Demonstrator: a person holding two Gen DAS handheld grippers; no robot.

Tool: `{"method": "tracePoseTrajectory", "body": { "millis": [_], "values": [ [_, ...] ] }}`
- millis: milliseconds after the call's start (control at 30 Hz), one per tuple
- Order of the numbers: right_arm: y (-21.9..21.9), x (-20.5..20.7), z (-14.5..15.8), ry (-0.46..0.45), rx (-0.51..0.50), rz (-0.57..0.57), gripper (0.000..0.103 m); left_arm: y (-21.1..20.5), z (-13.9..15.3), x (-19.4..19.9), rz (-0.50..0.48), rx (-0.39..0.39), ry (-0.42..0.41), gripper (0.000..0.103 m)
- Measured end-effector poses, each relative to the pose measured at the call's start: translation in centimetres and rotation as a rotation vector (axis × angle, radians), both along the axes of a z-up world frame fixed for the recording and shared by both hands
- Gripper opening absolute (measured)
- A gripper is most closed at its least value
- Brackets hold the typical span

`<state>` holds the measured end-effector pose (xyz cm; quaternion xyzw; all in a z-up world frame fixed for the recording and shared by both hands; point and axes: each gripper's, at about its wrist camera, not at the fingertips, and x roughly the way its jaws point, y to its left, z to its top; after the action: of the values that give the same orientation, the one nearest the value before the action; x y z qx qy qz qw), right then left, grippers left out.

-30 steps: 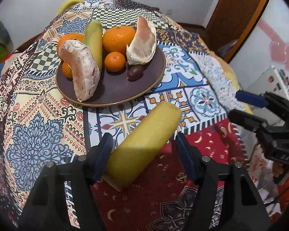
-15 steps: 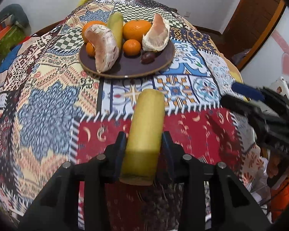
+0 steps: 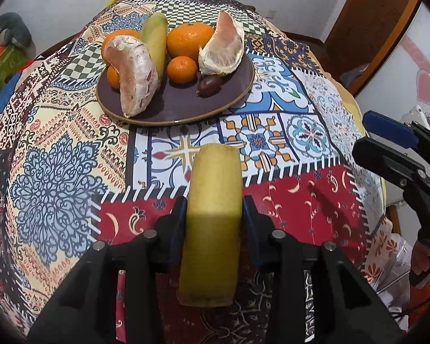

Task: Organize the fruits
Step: 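Lift the large yellow fruit with the left tool and carry it to the plate, then set the large yellow fruit on the plate and open the left tool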

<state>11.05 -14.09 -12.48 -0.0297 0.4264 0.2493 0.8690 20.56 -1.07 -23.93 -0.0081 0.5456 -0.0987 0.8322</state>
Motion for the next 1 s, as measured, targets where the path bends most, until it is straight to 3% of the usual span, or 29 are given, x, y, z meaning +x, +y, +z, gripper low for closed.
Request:
{"method": "tracePoseTrajectory", "body": {
  "millis": [133, 567, 800, 1000],
  "values": [
    [0.1, 0.2, 0.2, -0.006, 0.001, 0.004, 0.051, 0.4, 0.7, 0.0, 0.01, -0.026, -0.018, 0.038],
    [0.4, 1.7, 1.1, -0.028, 0.049, 0.009, 0.051, 1.8, 7.3, 0.2, 0.046, -0.061, -0.229, 0.035],
    [0.6, 2.9, 1.3, -0.036, 0.061, 0.01, 0.054, 1.9, 8.5, 2.5, 0.051, -0.073, -0.264, 0.035],
    [0.8, 4.1, 1.1, -0.037, 0.081, 0.013, 0.054, 2.2, 7.6, 4.8, 0.057, -0.077, -0.252, 0.035]
  ]
}}
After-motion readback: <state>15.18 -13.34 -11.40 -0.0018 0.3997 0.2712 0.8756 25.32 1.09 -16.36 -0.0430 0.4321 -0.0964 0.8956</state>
